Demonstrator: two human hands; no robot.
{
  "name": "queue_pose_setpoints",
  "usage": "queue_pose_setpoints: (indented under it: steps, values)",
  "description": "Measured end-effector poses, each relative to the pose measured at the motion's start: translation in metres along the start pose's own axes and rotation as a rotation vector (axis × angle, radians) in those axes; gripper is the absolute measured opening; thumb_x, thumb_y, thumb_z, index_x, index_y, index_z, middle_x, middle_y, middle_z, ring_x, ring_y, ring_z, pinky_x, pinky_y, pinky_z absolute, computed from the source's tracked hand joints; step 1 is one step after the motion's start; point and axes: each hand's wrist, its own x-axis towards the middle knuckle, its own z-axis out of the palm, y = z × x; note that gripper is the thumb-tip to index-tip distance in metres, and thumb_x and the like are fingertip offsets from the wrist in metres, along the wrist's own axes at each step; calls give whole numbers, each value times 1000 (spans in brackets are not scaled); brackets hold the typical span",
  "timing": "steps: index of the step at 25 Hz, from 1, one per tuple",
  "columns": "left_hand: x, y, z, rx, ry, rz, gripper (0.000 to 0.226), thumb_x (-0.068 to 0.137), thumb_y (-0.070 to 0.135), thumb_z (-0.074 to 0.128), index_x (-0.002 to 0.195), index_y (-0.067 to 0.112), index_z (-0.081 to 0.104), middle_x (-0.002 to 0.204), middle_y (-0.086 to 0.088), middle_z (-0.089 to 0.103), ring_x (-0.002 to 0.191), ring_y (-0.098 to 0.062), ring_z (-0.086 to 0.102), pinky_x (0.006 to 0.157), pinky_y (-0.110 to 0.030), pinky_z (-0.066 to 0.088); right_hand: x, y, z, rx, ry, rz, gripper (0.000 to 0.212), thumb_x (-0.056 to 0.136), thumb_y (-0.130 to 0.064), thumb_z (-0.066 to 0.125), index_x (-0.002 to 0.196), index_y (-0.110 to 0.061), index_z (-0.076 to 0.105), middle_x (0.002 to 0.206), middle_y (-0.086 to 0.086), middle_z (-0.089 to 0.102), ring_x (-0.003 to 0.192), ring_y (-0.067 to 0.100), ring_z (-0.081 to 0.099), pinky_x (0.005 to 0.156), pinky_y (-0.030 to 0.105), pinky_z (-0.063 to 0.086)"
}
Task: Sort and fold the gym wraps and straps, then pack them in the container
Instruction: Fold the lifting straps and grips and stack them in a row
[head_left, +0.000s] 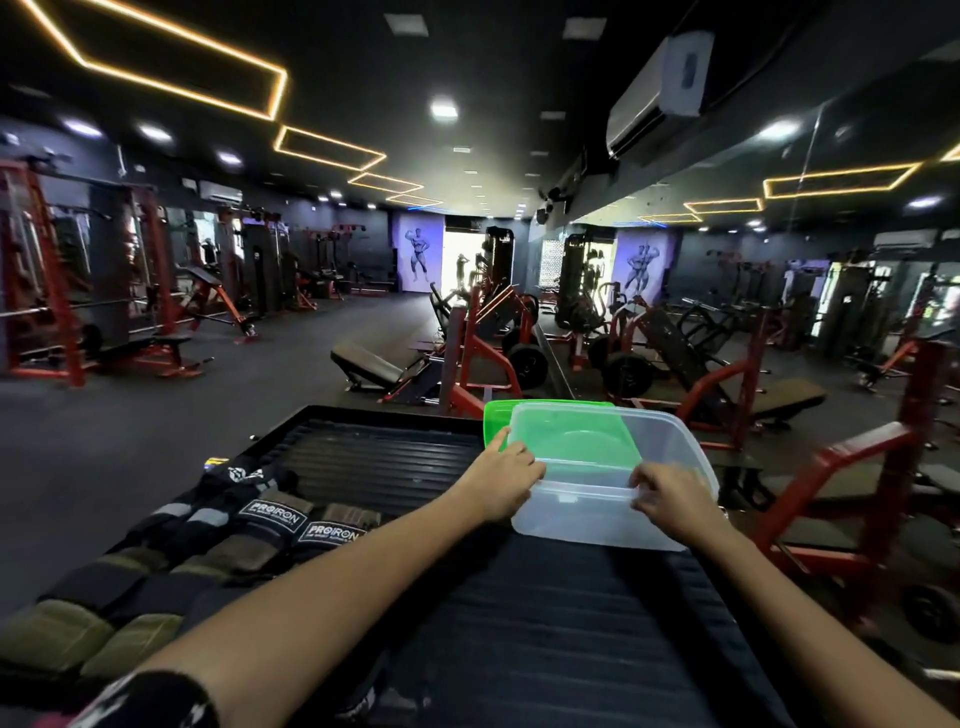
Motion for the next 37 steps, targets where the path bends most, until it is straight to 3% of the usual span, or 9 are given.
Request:
queue_pose_setpoints:
  steps: [5,8,15,18,22,26,29,32,37]
  values:
    - [-36,-20,-28,-154,4,53,25,98,24,42,111,9,56,113,-9,59,113,-22,48,113,-44,17,-33,-19,-21,110,1,-220,7,83,-16,67,88,-10,68,84,4,60,85,29,62,71,36,44]
    - [-83,-23,-34,-397,25,101,16,93,17,54,103,8,62,104,-9,64,100,-26,55,96,-37,37,-70,-39,-33,155,-14,-291,7,79,-19,73,83,-14,70,78,-2,62,77,21,63,69,34,47]
    - [-166,-28,-39,-562,161,-15,39,89,22,54,126,8,52,128,-4,53,115,-9,45,100,-18,27,-111,-69,-34,238,216,-256,21,68,-5,80,84,-11,68,79,5,65,79,29,64,70,38,50]
    - [-213,-42,-33,-630,124,-145,42,88,35,50,123,12,54,126,4,52,115,0,45,102,-15,31,-136,-120,-29,395,313,-342,13,72,-13,68,85,-10,65,83,2,64,83,15,56,74,26,43]
    - [-268,-54,-26,-682,97,-311,69,76,69,46,121,17,55,117,9,56,109,2,49,99,-17,37,-151,-178,5,671,-73,-369,26,72,-25,73,95,-27,61,92,-19,58,88,-7,54,76,4,39]
    - [-305,-71,-20,-539,20,-351,100,59,82,53,138,22,38,139,12,40,129,2,33,112,-23,23,-147,-221,29,726,-463,-354,65,73,-31,77,119,-44,32,121,-20,41,112,-7,43,92,4,31]
    - [-316,-90,-9,-500,-92,-364,103,61,58,76,144,23,27,146,12,31,134,-2,27,114,-28,20,-141,-236,39,708,-498,-328,87,73,-37,76,141,-28,22,136,-16,33,126,-2,33,99,6,23]
    - [-317,-105,2,-604,-110,-352,103,63,39,83,146,22,22,147,9,31,136,-7,28,113,-21,20,-136,-247,46,713,-482,-284,91,66,-38,82,138,-30,26,132,-17,41,124,-2,40,94,0,27]
    - [-308,-117,17,-628,-164,-306,111,56,59,78,145,29,19,146,19,28,138,0,19,117,-28,-3,-133,-261,48,714,-384,-234,80,52,-37,89,112,-47,38,108,-25,56,102,-17,50,80,0,36]
